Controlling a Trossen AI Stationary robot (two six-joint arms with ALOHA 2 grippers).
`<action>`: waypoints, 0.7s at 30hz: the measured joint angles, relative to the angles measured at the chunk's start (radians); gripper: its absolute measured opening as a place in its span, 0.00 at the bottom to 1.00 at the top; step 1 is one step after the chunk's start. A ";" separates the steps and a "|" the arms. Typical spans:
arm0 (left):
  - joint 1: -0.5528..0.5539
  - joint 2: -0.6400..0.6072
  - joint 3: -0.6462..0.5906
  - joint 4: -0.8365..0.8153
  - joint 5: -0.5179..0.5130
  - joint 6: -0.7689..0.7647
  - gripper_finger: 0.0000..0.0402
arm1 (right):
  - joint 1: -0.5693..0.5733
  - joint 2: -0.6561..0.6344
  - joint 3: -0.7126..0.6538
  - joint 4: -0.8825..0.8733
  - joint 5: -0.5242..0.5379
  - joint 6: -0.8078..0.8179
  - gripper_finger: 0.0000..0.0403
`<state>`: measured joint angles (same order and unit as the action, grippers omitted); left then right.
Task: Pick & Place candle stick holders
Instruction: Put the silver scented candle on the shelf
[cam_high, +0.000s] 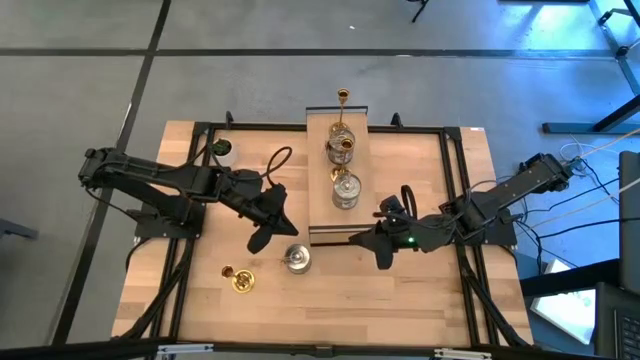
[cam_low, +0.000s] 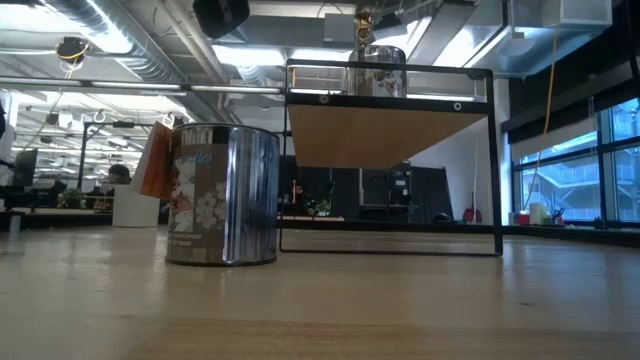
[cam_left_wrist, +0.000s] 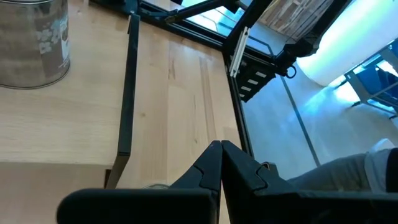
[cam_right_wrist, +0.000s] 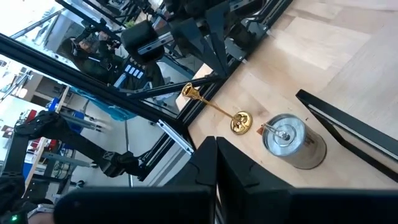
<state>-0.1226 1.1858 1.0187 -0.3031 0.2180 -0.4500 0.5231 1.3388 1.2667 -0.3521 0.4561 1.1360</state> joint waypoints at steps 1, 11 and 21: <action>0.000 0.000 0.000 0.000 0.000 0.000 0.00 | -0.001 0.000 0.000 0.000 0.000 0.000 0.01; 0.016 -0.012 0.000 0.005 -0.002 0.000 0.00 | -0.008 0.000 0.000 -0.001 0.005 -0.019 0.01; 0.016 -0.012 0.000 0.023 -0.001 0.000 0.00 | -0.027 0.000 0.000 -0.001 0.015 -0.020 0.01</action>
<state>-0.1066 1.1736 1.0187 -0.2802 0.2173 -0.4503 0.4961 1.3388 1.2667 -0.3529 0.4709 1.1164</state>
